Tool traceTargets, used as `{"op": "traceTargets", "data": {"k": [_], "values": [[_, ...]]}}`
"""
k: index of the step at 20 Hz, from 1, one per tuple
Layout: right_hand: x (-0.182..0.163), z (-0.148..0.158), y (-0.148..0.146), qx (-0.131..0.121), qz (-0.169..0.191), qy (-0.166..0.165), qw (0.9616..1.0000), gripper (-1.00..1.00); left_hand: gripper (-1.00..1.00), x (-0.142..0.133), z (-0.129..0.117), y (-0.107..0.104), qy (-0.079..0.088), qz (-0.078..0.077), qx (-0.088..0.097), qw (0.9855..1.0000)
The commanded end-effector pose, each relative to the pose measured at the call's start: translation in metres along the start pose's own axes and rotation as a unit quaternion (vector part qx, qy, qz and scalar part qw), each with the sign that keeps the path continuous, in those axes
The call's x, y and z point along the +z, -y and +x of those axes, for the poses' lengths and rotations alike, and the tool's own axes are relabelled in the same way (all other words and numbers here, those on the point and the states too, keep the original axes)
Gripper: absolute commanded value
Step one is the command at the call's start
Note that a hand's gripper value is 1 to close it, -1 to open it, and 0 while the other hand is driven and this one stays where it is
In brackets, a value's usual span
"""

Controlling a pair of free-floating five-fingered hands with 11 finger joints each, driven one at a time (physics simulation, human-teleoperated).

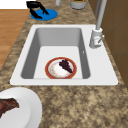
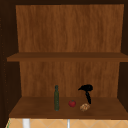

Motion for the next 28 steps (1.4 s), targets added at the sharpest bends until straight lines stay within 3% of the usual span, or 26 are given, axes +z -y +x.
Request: {"op": "traceTargets", "data": {"k": [1, 9, 17, 28], "values": [[0.020, 0.000, -0.004, -0.029, -0.024, -0.006, 0.9993, -1.00, 0.00, 0.000, 0.000, 0.000, 0.000, 0.000, 0.000, 1.0000], [0.058, 0.004, -0.013, -0.013, -0.065, -0.027, 0.9974, -1.00, 0.00, 0.000, 0.000, 0.000, 0.000, 0.000, 0.000, 1.0000], [0.092, 0.007, -0.011, -0.010, -0.114, -0.029, 0.9930, -1.00, 0.00, 0.000, 0.000, 0.000, 0.000, 0.000, 0.000, 1.0000], [0.170, 0.024, -0.044, 0.001, -0.118, -0.046, 0.9920, -1.00, 0.00, 0.000, 0.000, 0.000, 0.000, 0.000, 0.000, 1.0000]]}}
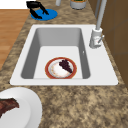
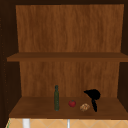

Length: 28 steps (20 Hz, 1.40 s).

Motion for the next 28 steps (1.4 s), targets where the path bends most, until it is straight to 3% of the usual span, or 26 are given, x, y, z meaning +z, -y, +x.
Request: {"op": "traceTargets", "data": {"k": [1, 9, 17, 28], "values": [[0.028, 0.002, -0.011, -0.003, 0.001, -0.016, 0.9999, -1.00, 0.00, 0.000, 0.000, 0.000, 0.000, 0.000, 0.000, 1.0000], [0.089, 0.004, -0.044, -0.003, 0.001, -0.012, 0.9999, -1.00, 0.00, 0.000, 0.000, 0.000, 0.000, 0.000, 0.000, 1.0000], [0.148, 0.007, -0.098, -0.004, -0.004, -0.010, 0.9999, -1.00, 0.00, 0.000, 0.000, 0.000, 0.000, 0.000, 0.000, 1.0000], [0.215, 0.022, -0.167, -0.005, 0.003, -0.037, 0.9993, -1.00, 0.00, 0.000, 0.000, 0.000, 0.000, 0.000, 0.000, 1.0000]]}}
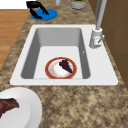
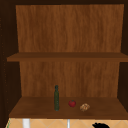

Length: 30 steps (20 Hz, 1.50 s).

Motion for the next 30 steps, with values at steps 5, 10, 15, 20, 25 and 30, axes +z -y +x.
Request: {"op": "traceTargets", "data": {"k": [5, 10, 15, 20, 25, 30], "values": [[0.036, 0.005, -0.044, -0.004, 0.023, -0.042, 0.9989, -1.00, 0.00, 0.000, 0.000, 0.000, 0.000, 0.000, 0.000, 1.0000], [0.055, 0.008, -0.070, -0.008, 0.043, -0.057, 0.9974, -1.00, 0.00, 0.000, 0.000, 0.000, 0.000, 0.000, 0.000, 1.0000], [0.067, 0.008, -0.090, -0.013, 0.075, -0.086, 0.9933, -1.00, 0.00, 0.000, 0.000, 0.000, 0.000, 0.000, 0.000, 1.0000], [0.073, 0.008, -0.104, -0.021, 0.132, -0.117, 0.9840, -1.00, 0.00, 0.000, 0.000, 0.000, 0.000, 0.000, 0.000, 1.0000], [0.083, 0.002, -0.122, -0.027, 0.176, -0.143, 0.9736, -1.00, 0.00, 0.000, 0.000, 0.000, 0.000, 0.000, 0.000, 1.0000], [0.103, -0.006, -0.157, -0.027, 0.161, -0.154, 0.9745, -1.00, 0.00, 0.000, 0.000, 0.000, 0.000, 0.000, 0.000, 1.0000]]}}
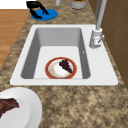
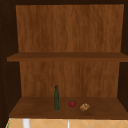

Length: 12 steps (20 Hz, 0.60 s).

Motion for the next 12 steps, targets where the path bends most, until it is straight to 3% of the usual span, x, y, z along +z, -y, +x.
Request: {"op": "traceTargets", "data": {"k": [1, 6, 12], "values": [[0.005, -0.011, -0.028, -0.013, 0.012, -0.028, 0.9995, -1.00, 0.00, 0.000, 0.000, 0.000, 0.000, 0.000, 0.000, 1.0000], [0.011, -0.021, -0.064, -0.021, 0.010, -0.044, 0.9988, -1.00, 0.00, 0.000, 0.000, 0.000, 0.000, 0.000, 0.000, 1.0000], [0.003, -0.012, -0.105, -0.023, 0.025, -0.073, 0.9968, -1.00, 0.00, 0.000, 0.000, 0.000, 0.000, 0.000, 0.000, 1.0000]]}}
